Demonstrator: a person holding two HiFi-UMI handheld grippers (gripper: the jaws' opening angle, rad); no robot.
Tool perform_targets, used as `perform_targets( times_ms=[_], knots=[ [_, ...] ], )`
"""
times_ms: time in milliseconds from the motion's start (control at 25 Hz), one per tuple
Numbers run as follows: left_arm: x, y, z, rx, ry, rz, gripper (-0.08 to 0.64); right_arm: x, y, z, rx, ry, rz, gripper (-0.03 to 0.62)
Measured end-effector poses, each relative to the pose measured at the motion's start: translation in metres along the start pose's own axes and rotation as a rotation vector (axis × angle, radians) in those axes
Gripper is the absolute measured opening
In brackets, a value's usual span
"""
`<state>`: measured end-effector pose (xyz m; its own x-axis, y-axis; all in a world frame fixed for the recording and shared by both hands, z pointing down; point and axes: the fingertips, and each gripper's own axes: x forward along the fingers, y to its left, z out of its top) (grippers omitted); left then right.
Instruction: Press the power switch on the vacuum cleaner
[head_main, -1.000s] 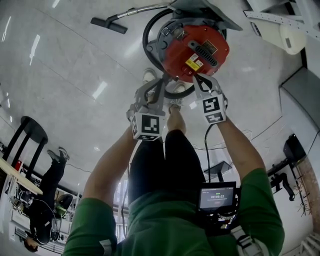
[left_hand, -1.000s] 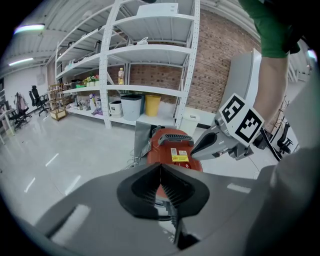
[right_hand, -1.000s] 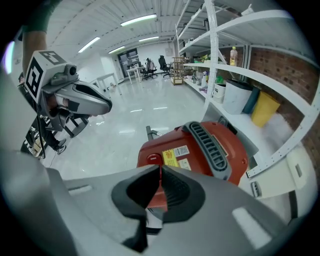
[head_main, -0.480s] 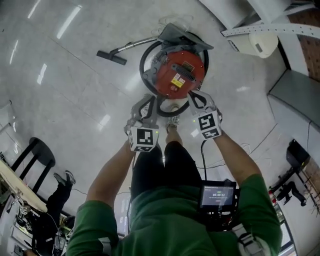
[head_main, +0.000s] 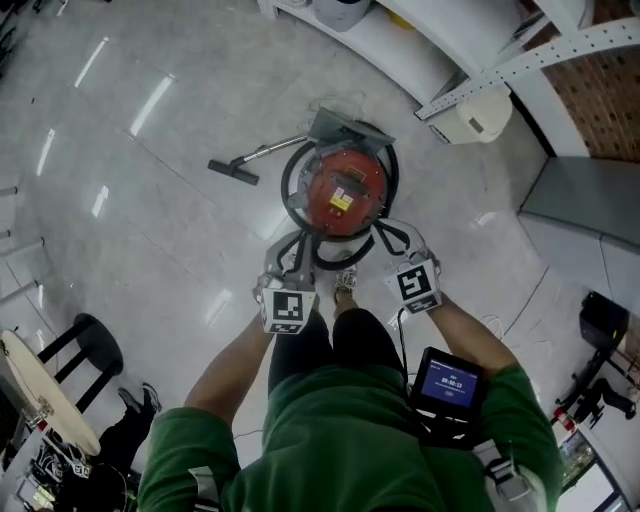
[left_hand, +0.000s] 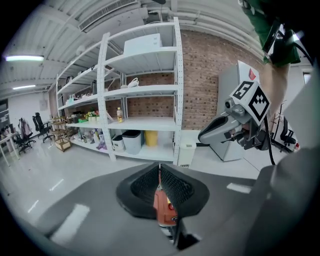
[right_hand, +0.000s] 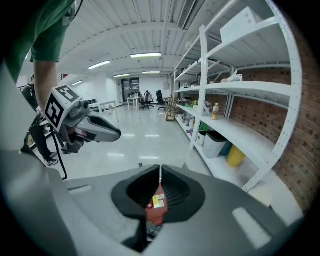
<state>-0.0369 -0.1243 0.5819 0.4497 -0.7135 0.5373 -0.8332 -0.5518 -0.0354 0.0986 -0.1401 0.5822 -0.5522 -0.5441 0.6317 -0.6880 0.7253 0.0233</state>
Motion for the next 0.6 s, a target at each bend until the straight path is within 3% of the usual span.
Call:
perform_targets(
  times_ms=[240, 600],
  knots=[
    [-0.038, -0.003, 0.051, 0.020, -0.119, 0.023, 0.008, -0.050, -0.006, 0.044, 0.045, -0.105, -0.082, 0.012],
    [-0.098, -0.012, 0.092, 0.003, -0.210, 0.103, 0.008, -0.123, 0.000, 0.086, 0.045, -0.260, -0.153, 0.012]
  ],
)
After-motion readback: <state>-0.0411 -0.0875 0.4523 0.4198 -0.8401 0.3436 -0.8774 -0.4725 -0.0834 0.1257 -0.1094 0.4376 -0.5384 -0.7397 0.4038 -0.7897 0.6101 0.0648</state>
